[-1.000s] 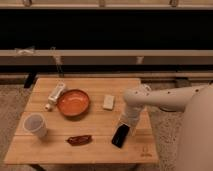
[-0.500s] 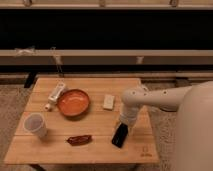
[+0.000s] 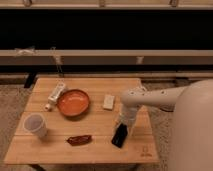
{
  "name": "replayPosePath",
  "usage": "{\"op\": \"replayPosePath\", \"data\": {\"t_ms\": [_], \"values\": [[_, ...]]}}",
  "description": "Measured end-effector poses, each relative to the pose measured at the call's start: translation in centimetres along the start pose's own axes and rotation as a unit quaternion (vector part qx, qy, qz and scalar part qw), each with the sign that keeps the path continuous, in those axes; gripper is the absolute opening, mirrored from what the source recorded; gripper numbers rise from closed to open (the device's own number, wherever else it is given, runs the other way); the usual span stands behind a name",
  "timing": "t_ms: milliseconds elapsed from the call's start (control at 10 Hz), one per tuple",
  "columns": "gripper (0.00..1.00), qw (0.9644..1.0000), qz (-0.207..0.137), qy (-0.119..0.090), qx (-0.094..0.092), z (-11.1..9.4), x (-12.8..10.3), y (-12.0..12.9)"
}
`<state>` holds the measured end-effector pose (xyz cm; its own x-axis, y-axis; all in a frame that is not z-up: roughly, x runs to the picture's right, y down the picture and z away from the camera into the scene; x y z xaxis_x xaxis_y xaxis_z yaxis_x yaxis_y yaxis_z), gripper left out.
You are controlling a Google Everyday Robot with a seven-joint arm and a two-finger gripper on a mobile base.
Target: Place the eraser in the ceramic cup
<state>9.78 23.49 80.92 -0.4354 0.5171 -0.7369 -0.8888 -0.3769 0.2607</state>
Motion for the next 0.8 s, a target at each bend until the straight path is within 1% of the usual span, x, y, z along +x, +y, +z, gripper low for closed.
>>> {"op": "replayPosePath", "data": {"t_ms": [600,700,800], "values": [[0.65,1.0000,0.006,0.000,0.007,0.32,-0.06,-0.43],[0.63,1.0000,0.004,0.000,0.009,0.43,-0.06,-0.44],[0.55,0.9999,0.003,0.000,0.010,0.54,-0.06,-0.43]]}}
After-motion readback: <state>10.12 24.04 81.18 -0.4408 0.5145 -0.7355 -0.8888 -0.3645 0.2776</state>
